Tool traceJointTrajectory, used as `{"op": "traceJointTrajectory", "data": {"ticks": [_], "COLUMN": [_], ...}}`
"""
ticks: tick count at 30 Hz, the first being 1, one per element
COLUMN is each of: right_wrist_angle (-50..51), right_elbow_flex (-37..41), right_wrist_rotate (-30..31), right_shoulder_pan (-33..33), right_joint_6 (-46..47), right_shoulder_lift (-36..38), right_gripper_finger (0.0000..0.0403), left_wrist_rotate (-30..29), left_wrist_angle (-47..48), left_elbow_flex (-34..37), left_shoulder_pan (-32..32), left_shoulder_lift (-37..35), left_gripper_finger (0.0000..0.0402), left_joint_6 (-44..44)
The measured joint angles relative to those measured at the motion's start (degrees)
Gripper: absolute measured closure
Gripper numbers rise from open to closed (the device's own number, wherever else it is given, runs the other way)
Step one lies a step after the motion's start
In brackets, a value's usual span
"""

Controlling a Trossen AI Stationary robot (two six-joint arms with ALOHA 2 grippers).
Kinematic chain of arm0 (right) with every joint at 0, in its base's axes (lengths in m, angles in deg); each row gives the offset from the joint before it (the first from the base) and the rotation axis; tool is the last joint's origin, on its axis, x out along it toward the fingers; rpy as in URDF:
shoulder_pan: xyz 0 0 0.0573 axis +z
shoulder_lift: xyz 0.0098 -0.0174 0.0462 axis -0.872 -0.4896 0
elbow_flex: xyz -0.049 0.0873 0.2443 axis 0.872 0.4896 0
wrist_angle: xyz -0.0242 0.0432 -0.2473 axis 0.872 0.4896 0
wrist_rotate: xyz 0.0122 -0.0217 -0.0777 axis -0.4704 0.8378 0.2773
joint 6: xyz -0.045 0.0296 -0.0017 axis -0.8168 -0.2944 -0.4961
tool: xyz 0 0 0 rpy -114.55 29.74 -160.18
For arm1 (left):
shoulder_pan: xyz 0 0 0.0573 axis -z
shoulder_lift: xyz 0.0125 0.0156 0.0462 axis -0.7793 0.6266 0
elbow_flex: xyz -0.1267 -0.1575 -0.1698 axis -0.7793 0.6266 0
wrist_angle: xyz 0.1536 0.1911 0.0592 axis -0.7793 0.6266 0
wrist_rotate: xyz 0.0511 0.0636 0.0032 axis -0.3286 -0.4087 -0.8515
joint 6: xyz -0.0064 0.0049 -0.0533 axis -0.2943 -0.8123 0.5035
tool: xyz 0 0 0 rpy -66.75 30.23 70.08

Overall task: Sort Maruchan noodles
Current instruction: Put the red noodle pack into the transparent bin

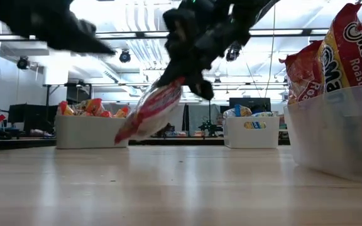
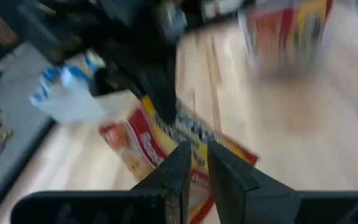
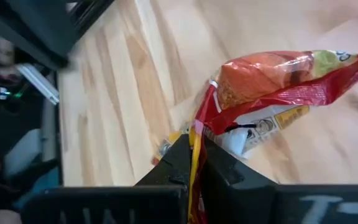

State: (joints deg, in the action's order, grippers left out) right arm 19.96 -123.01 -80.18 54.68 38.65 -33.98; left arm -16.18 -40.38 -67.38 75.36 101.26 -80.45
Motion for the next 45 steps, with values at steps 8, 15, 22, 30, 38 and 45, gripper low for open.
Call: {"op": "traceJointTrajectory", "data": {"ticks": [8, 15, 22, 30, 38, 45], "right_wrist_angle": [10.9, 20.0, 20.5, 33.2, 71.0, 75.0], "right_elbow_flex": [0.0, 0.0, 0.0, -4.9, -18.1, -17.7], "right_wrist_rotate": [13.0, 23.2, 24.5, 22.8, 22.1, 15.5], "right_shoulder_pan": [3.5, 7.8, 12.1, 14.1, 15.6, 21.2], "right_joint_6": [-2.6, 0.9, 2.3, 9.9, 21.9, 29.0], "right_shoulder_lift": [12.1, 23.0, 29.1, 30.9, 26.2, 23.3], "right_gripper_finger": [0.0394, 0.0394, 0.0394, 0.0394, 0.0394, 0.0394], "left_wrist_rotate": [0.4, 2.6, 4.2, 3.3, 1.6, 1.5], "left_wrist_angle": [-10.5, -15.5, -15.7, -15.5, -15.5, -15.5], "left_elbow_flex": [0.3, -0.6, -3.1, -3.2, -3.2, -3.2], "left_shoulder_pan": [0.0, -0.1, -0.1, -0.1, -0.1, -0.2], "left_shoulder_lift": [-7.5, -7.9, -6.5, -5.1, -5.1, -5.1], "left_gripper_finger": [0.0365, 0.0336, 0.0253, 0.0198, 0.0193, 0.0193], "left_joint_6": [-2.7, -7.7, -14.1, -15.3, -16.2, -16.6]}}
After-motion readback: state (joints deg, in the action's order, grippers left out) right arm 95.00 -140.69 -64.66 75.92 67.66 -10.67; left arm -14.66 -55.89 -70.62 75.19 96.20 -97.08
